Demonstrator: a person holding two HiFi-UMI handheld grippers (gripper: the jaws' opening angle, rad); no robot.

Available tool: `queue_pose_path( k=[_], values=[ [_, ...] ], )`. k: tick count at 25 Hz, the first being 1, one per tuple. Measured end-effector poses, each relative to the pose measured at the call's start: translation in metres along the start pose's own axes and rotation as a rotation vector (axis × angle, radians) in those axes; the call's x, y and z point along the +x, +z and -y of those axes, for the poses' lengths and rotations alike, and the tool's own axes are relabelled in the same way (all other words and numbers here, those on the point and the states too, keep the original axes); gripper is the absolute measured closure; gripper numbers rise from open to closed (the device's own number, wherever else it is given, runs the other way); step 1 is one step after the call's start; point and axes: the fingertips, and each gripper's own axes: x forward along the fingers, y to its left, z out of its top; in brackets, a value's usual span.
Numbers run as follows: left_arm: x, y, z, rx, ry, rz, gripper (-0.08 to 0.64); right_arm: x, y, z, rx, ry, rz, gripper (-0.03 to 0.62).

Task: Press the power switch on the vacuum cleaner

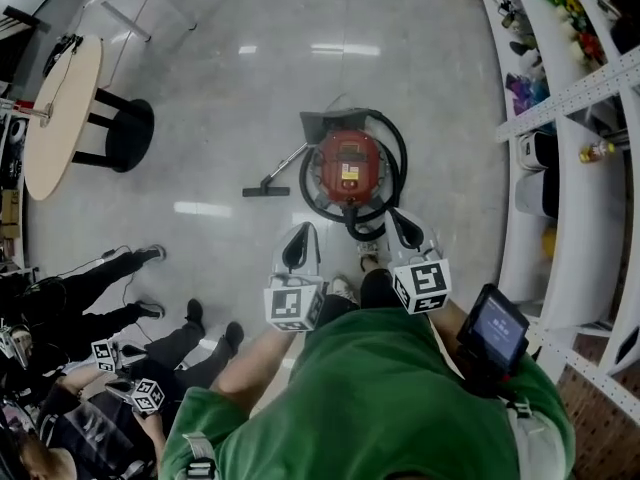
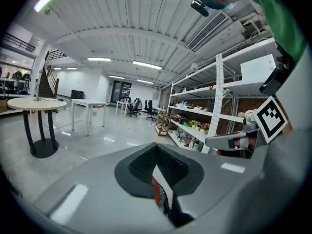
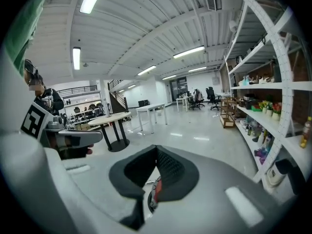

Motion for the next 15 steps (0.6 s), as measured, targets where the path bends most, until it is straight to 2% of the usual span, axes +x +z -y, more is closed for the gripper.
queue_pose_path(
  k=[9,15],
  values=[
    [0.069,-0.025,-0.006,-0.021,0.03,-0.097,0.554,0.059,-0.026,0.041,0.007,0.04,-0.086,0.589],
    [0.106,-0.056,-0.013,-0.027,0.047,-0.16,0.554,0.094,-0.052,0.059,0.014,0.065,-0.128,0.589]
  ],
)
